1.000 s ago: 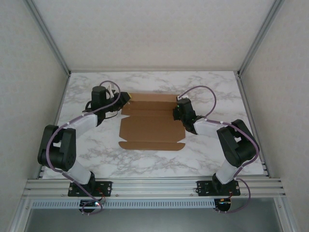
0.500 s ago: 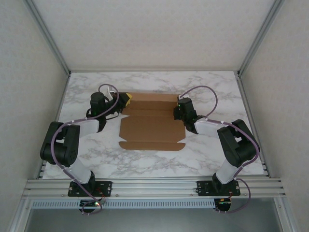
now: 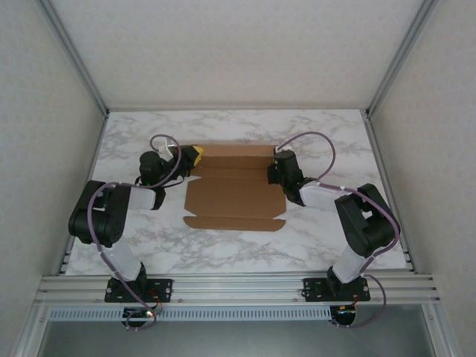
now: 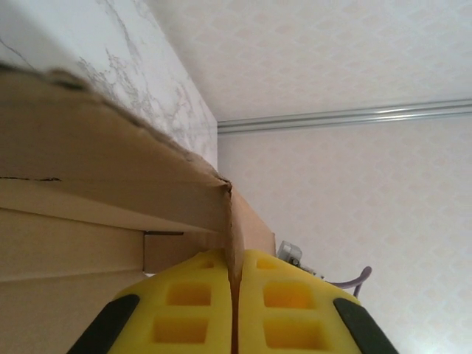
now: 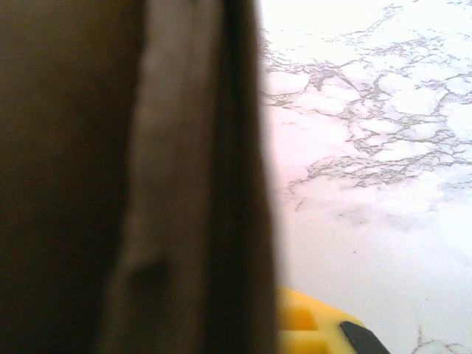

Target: Fold the paper box

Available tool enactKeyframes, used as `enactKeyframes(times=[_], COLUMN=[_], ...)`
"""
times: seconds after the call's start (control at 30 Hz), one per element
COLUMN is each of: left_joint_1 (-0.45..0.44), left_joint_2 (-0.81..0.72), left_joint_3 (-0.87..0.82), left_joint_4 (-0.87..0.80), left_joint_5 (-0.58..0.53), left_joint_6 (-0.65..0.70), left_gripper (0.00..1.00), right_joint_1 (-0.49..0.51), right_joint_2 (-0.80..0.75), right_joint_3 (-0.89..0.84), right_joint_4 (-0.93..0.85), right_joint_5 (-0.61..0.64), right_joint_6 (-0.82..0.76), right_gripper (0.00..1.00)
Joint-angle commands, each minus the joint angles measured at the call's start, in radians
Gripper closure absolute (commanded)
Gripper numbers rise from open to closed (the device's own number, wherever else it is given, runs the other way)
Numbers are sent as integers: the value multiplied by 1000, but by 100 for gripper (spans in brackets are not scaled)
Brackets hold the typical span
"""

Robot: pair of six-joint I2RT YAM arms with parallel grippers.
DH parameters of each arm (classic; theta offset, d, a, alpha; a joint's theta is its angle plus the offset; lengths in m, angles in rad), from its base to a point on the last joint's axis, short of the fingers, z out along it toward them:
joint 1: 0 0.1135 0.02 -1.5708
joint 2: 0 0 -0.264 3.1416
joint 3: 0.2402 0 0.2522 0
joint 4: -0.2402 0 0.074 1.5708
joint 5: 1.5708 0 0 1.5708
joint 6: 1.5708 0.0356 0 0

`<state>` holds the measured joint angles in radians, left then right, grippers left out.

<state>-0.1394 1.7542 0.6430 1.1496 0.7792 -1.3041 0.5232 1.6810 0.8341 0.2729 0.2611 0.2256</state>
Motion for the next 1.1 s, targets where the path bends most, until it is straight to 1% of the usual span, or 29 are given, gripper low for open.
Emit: enactKeyframes(times=[0.0, 0.1, 0.17, 0.23, 0.3, 0.37, 0.47, 0.53, 0.57, 0.6, 0.63, 0.67, 0.77, 0.87, 0.93, 1.07], left_joint_1=[-2, -8, -15, -22, -25, -25, -13, 2, 5, 6, 6, 5, 6, 4, -1, -65], left_joint_2=[76, 136, 155, 153, 140, 123, 80, 13, -26, -75, -125, -165, -281, -367, -391, -390], left_joint_3=[-38, -54, -55, -55, -56, -57, -45, -23, -8, 20, 57, 82, 156, 202, 211, 195], left_joint_4=[247, 412, 455, 442, 391, 326, 186, 11, -90, -233, -385, -494, -782, -1000, -1061, -1150], left_joint_5=[36, 29, 27, 25, 24, 21, 18, -1, -20, -52, -90, -129, -270, -433, -455, -518], left_joint_6=[-216, -318, -341, -332, -299, -261, -178, -68, -1, 86, 196, 270, 451, 561, 602, 670], left_gripper=[100, 100, 100, 100, 100, 92, 66, 52, 48, 44, 41, 39, 38, 39, 44, 61], right_joint_1=[4, 3, 2, 2, 2, 3, 2, -1, -1, -2, -4, -5, -9, -14, -14, -15], right_joint_2=[23, 25, 24, 25, 22, 20, 23, 29, 30, 28, 28, 26, 23, 22, 22, 25], right_joint_3=[0, 3, 7, 7, 7, 8, 20, 35, 38, 39, 40, 42, 43, 48, 52, 60], right_joint_4=[-63, -67, -71, -74, -76, -79, -106, -139, -148, -154, -163, -170, -189, -205, -213, -219], right_joint_5=[-75, -78, -82, -83, -80, -76, -57, -26, -18, -10, -2, 3, 18, 27, 26, 18], right_joint_6=[41, 41, 41, 40, 36, 35, 31, 35, 35, 34, 34, 34, 33, 31, 31, 31], right_gripper=[92, 92, 92, 92, 92, 91, 91, 91, 92, 92, 91, 91, 92, 91, 92, 92])
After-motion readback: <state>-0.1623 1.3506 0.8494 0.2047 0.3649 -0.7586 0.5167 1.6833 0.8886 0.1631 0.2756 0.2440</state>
